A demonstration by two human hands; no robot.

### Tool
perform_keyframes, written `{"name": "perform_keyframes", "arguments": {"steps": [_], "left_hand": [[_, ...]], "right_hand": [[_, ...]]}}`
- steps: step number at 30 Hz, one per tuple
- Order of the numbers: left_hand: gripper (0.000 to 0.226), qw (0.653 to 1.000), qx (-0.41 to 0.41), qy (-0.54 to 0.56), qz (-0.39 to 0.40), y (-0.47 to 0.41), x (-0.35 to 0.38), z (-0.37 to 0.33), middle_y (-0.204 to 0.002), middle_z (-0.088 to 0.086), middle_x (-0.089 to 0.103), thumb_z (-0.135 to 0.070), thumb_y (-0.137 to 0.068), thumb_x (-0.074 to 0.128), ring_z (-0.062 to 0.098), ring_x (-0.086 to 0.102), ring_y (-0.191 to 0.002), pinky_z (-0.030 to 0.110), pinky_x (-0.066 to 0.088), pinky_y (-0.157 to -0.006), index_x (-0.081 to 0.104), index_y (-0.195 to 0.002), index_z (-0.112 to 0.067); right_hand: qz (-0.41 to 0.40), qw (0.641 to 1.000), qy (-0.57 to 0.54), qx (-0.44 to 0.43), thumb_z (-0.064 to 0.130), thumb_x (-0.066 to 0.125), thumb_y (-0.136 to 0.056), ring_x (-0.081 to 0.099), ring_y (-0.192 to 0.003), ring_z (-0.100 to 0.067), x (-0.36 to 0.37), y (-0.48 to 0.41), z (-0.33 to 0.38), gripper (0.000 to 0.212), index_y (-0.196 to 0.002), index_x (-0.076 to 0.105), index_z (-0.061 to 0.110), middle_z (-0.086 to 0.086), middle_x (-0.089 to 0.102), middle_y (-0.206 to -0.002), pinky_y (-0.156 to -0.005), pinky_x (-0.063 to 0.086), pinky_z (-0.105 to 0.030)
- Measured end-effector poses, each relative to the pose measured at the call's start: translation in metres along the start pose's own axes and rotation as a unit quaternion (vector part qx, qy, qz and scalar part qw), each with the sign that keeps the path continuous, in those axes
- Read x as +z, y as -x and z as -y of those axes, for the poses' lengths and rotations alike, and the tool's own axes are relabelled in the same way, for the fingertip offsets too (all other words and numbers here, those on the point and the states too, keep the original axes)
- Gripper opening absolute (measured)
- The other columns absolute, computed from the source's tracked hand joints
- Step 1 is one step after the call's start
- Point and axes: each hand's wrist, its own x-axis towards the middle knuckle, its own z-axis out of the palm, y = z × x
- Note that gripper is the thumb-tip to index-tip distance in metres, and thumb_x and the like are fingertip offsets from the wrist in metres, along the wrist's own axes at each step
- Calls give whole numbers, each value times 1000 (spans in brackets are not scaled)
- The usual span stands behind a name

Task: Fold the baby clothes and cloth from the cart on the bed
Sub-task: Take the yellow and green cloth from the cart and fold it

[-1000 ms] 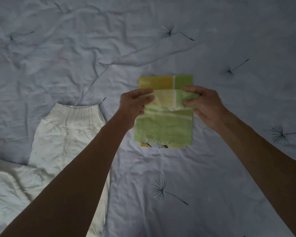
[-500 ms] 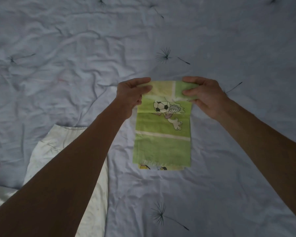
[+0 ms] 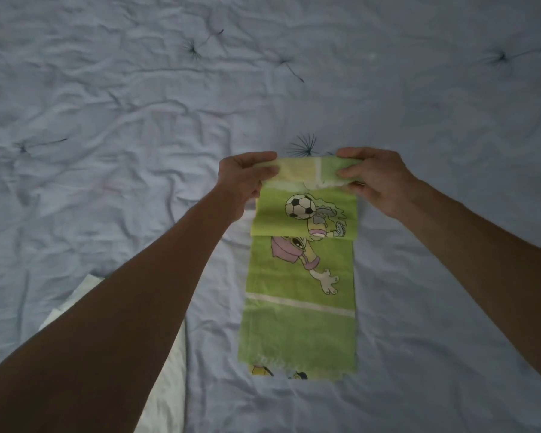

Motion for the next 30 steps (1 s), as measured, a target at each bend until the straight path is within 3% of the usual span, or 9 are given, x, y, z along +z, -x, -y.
{"name": "perform_keyframes", "arguments": {"steps": [6,11,13,18,25,30], "left_hand": [[33,1000,3,2,-8,-27,-2,-10,-69,1,64,0,-79,91,12,42,-52,22,37,-46,84,-107,-16],[37,1000,10,-19,-17,-44,1,-18,-76,-3,74,-2,-78,91,9,54,-54,22,44,-49,84,-109,-19],[39,999,12,-25,-16,-51,1,-18,-85,-3,78,-4,-77,93,9,61,-61,22,49,-56,84,-111,-22],[41,998,43,-41,-27,-71,-1,-17,-104,-1,83,-10,-73,97,14,75,-94,32,61,-93,85,-108,-26],[46,997,65,-24,-37,-86,-1,-24,-97,1,83,-2,-73,95,5,74,-80,14,56,-72,83,-114,-17],[58,997,74,0,-30,-98,0,-21,-109,2,82,4,-71,94,10,78,-97,19,61,-81,78,-125,-13]], "right_hand": [[-12,1000,4,-8,-20,70,-85,75,-105,-29,11,-23,14,41,-117,76,5,-14,69,-124,-78,66,-35],[-25,1000,4,-6,-22,70,-84,75,-101,-29,14,-36,23,42,-118,75,2,-14,67,-125,-75,67,-34],[-26,1000,-7,-6,-24,68,-85,75,-97,-29,16,-38,28,43,-120,73,-1,-14,66,-122,-73,67,-33],[-26,1000,-10,-13,-25,67,-85,76,-97,-30,21,-48,35,43,-122,72,-4,-15,65,-119,-79,67,-37],[-31,999,-9,-22,-23,70,-85,80,-91,-32,28,-75,41,38,-117,73,-2,-21,69,-121,-84,67,-39],[-40,998,-17,-51,-19,71,-86,76,-109,-28,33,-92,34,46,-126,71,2,-13,74,-121,-89,65,-39]]}}
